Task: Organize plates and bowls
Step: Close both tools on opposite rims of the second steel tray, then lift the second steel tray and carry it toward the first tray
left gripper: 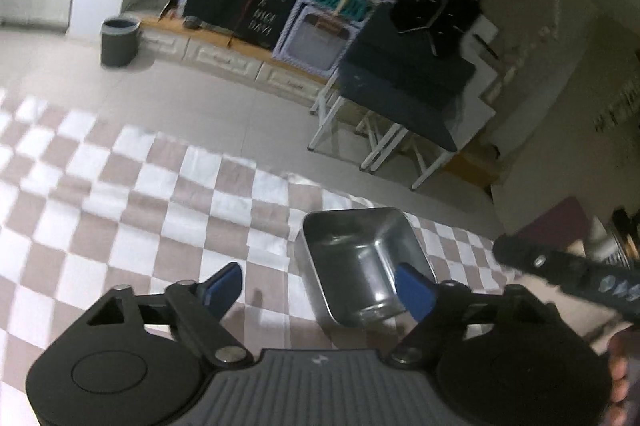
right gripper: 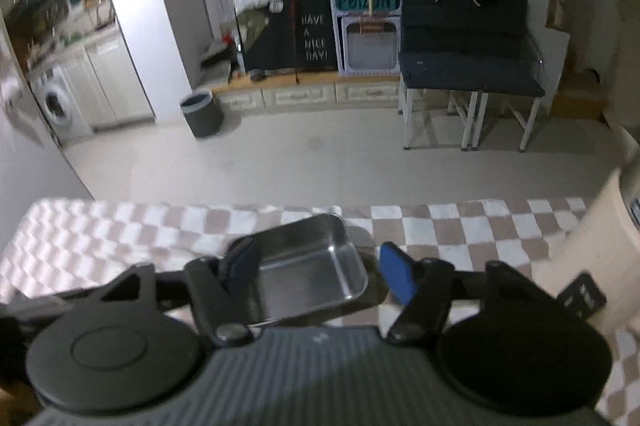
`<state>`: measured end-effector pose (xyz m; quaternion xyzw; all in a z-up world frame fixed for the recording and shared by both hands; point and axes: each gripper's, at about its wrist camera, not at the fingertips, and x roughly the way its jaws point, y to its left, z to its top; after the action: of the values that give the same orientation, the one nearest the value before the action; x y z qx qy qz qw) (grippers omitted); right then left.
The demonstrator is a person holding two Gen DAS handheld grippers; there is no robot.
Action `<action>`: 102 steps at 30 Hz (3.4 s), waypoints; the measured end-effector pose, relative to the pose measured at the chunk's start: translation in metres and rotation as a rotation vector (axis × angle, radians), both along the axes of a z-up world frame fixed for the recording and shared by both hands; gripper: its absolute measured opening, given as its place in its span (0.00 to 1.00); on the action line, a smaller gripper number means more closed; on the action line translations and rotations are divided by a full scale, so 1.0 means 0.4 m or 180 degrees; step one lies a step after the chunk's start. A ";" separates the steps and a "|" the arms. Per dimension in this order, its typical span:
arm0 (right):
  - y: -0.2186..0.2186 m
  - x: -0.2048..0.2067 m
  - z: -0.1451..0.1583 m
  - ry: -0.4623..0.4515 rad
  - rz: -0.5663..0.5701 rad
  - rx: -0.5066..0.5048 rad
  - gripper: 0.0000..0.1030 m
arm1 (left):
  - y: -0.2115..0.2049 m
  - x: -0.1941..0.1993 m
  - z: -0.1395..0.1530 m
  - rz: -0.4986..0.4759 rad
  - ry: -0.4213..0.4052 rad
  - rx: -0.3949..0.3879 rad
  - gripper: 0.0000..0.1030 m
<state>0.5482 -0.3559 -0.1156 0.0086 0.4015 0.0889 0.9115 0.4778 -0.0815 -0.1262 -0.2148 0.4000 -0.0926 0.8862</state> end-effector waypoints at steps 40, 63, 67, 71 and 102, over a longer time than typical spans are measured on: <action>-0.008 0.111 -0.208 0.0278 0.0104 -0.0002 0.05 | -0.021 0.055 -0.088 -0.0126 0.0152 -0.0016 0.09; -0.056 -0.290 0.119 -0.0251 -0.0096 0.0514 0.03 | 0.022 -0.279 0.223 -0.0261 -0.0473 0.0013 0.08; -0.073 -0.375 0.131 -0.0234 -0.0154 0.0573 0.03 | 0.024 -0.359 0.228 -0.0326 -0.0476 0.0013 0.08; -0.073 -0.469 0.132 -0.0297 -0.0189 0.0613 0.05 | 0.031 -0.423 0.225 -0.0367 -0.0488 -0.0032 0.08; -0.163 -0.713 0.024 0.0083 -0.0578 0.0436 0.08 | -0.137 -0.606 0.064 -0.0972 -0.0082 0.0260 0.08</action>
<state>0.2629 -0.4209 -0.1061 0.1083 0.4039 0.0330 0.9078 0.2355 -0.1362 -0.1006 -0.1141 0.4200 -0.2127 0.8748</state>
